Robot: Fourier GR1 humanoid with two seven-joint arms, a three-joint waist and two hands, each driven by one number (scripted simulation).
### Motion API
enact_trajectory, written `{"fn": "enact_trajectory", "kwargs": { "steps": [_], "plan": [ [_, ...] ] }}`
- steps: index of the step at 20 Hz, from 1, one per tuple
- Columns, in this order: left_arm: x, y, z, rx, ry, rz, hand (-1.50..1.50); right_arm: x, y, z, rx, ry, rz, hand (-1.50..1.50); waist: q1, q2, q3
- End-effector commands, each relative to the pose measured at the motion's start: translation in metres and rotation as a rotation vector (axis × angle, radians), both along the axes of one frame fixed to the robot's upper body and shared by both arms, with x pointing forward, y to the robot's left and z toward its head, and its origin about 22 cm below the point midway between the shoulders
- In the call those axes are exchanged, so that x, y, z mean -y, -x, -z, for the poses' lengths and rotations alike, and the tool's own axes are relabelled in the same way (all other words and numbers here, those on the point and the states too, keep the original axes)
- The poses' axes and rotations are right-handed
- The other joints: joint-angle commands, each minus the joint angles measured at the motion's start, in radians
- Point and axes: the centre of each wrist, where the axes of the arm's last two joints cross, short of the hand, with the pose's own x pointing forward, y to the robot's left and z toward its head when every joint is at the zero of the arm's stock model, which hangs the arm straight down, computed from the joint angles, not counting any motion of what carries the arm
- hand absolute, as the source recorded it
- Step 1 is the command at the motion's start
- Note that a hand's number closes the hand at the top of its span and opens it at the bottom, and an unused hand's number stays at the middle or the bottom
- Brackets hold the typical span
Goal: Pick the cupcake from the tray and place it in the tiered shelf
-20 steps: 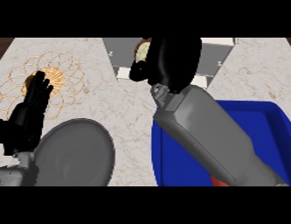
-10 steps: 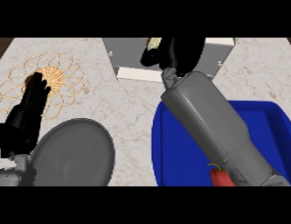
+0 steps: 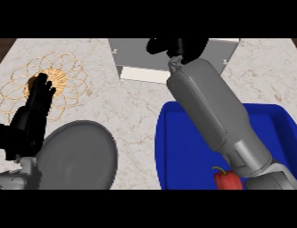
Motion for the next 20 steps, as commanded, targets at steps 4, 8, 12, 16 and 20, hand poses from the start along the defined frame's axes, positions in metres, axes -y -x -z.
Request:
{"fn": "enact_trajectory", "kwargs": {
  "steps": [4, 8, 12, 16, 20],
  "plan": [
    [0.000, -0.007, -0.012, 0.015, -0.001, 0.014, 0.00, 0.010, -0.023, 0.011, -0.030, -0.158, 0.051, -1.50, 0.015, 0.020, 0.003],
    [-0.003, -0.005, 0.002, -0.016, 0.007, -0.008, 0.00, 0.013, -0.023, 0.012, -0.039, -0.176, -0.009, -1.50, -0.006, 0.013, 0.003],
    [-0.006, 0.003, 0.016, 0.015, 0.014, -0.006, 0.00, 0.019, -0.027, 0.025, 0.016, -0.199, -0.031, -1.50, 0.008, 0.017, 0.003],
    [-0.003, 0.010, -0.016, 0.002, -0.013, 0.004, 0.00, 0.025, -0.027, 0.014, 0.123, -0.263, -0.058, -1.50, -0.004, 0.010, 0.004],
    [-0.024, -0.002, 0.001, 0.007, -0.005, -0.015, 0.00, 0.023, -0.031, -0.025, 0.186, -0.313, -0.057, -1.50, -0.018, 0.009, 0.003]
  ]
}}
